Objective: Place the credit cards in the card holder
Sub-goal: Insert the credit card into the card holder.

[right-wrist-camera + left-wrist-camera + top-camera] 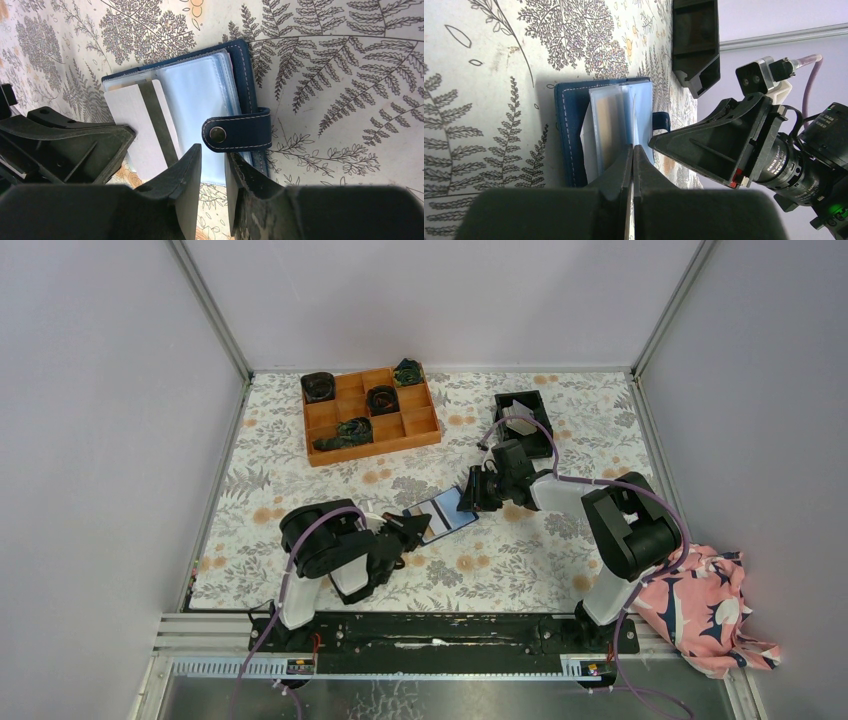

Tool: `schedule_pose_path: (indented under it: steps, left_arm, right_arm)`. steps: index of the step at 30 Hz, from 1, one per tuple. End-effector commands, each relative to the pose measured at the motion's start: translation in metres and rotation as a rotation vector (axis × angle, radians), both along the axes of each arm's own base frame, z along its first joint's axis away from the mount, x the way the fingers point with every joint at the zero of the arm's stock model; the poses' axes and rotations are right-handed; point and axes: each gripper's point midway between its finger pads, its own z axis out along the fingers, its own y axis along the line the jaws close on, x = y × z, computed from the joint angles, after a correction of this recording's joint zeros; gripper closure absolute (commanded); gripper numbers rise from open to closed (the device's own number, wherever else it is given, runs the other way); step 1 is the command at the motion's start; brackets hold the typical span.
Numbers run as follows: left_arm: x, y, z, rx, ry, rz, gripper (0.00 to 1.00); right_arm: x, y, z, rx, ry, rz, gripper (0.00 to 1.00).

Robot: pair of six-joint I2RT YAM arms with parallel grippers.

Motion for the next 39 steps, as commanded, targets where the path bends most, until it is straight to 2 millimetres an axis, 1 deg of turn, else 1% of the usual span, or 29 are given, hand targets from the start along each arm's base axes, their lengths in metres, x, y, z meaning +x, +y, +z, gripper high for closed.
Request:
schedule_pose_path:
  steps: [1, 7, 14, 20, 25, 27, 29, 39]
  left_arm:
    - [0.003, -0.003, 0.006, 0.002, -0.036, -0.002, 1.00]
    - [0.005, -0.004, 0.005, 0.009, -0.036, 0.003, 1.00]
    - [0.004, -0.006, -0.004, 0.023, -0.011, 0.000, 1.00]
    - [0.002, -0.007, -0.018, 0.057, 0.035, -0.012, 1.00]
    - [0.001, -0.008, -0.024, 0.068, 0.056, -0.018, 1.00]
    - [0.001, -0.010, -0.029, 0.088, 0.081, -0.020, 1.00]
    - [0.000, -0.009, -0.035, 0.111, 0.105, -0.019, 1.00]
    - [-0.009, -0.004, -0.050, 0.139, 0.176, -0.014, 1.00]
  right_arm:
    - [-0.001, 0.002, 0.003, -0.005, -0.016, 0.010, 0.69]
    - [-0.001, 0.003, 0.004, -0.001, -0.018, 0.012, 0.69]
    - [-0.001, 0.003, 0.004, 0.003, -0.015, 0.013, 0.69]
    - [0.000, 0.003, 0.002, 0.003, -0.016, 0.011, 0.69]
    - [-0.001, 0.003, 0.002, 0.002, -0.013, 0.012, 0.69]
    - [-0.002, 0.003, 0.001, 0.001, -0.012, 0.011, 0.69]
    - [-0.002, 0.002, 0.000, -0.001, -0.011, 0.011, 0.68]
    - [-0.003, 0.001, -0.003, -0.004, -0.004, 0.007, 0.68]
